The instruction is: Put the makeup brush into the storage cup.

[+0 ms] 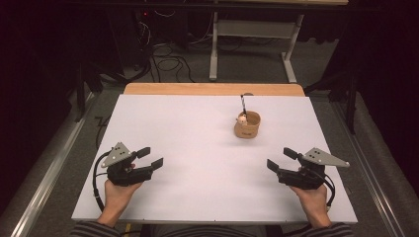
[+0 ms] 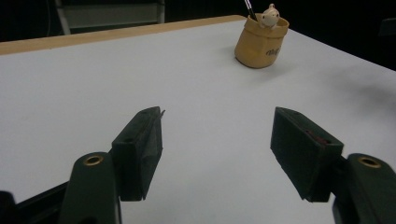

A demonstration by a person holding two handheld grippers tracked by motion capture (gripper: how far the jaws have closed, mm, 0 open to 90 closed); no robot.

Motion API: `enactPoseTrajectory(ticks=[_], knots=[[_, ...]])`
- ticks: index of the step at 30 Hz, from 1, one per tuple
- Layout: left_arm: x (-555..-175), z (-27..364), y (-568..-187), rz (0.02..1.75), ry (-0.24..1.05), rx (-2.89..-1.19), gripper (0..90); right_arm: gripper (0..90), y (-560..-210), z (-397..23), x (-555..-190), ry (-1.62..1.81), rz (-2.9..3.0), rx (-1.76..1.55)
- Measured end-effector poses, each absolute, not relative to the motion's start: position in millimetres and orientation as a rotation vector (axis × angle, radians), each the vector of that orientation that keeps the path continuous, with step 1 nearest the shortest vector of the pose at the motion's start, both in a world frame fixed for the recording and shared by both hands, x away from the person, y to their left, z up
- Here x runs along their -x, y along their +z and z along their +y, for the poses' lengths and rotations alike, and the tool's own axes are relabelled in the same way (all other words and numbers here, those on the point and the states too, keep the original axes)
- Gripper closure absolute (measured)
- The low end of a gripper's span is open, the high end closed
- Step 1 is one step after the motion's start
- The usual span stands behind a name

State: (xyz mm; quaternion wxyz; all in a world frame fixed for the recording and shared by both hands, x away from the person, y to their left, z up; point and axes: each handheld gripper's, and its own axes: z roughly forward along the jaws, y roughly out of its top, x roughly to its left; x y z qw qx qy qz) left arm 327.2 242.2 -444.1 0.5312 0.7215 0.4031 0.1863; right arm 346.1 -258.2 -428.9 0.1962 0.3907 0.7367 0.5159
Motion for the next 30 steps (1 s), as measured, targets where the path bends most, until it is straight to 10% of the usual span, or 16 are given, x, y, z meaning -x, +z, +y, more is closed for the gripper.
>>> enactPoseTrajectory(ticks=[30], knots=[[-329.1,243.8,-446.2,0.977,0.424,-1.729,34.3,23.4,-445.2,-261.0,-343.3,1.430,2.047,-1.106]])
